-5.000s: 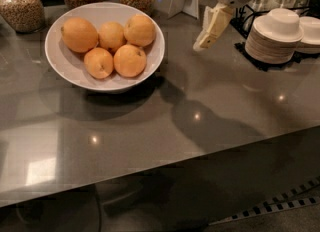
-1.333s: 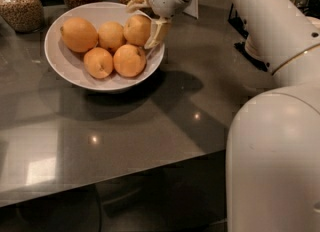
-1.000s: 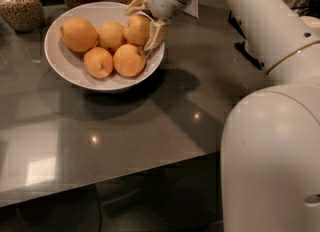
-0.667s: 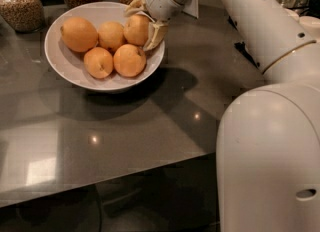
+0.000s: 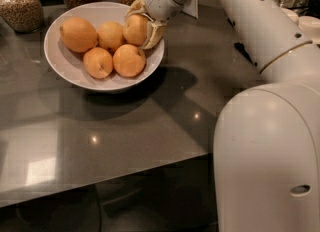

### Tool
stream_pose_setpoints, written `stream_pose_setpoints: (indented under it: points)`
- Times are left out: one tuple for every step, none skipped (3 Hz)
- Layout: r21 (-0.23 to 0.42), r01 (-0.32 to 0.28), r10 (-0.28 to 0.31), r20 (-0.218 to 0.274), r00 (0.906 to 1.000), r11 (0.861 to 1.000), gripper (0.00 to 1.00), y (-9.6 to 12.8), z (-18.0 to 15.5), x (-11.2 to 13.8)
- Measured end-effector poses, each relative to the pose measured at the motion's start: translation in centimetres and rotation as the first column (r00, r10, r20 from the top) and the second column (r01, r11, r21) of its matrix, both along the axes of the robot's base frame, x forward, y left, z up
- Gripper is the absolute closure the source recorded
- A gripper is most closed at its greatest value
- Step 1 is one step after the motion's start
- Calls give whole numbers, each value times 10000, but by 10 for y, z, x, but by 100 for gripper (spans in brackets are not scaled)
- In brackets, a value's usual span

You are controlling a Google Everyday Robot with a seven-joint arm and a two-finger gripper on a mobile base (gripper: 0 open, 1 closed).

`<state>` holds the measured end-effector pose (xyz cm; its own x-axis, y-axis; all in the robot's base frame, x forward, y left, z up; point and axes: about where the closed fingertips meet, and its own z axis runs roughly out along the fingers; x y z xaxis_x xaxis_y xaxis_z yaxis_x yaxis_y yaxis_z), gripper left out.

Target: Pick orange from white bowl

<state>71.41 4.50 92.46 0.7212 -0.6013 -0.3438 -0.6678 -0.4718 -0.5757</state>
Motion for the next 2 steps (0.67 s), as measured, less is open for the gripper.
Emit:
stream_pose_setpoints:
  points:
    - [219,255,-254,-13,9997,9994,98,-8,12,0]
    - [626,670,-670,-20,9978,9958,100,-21,33,-1]
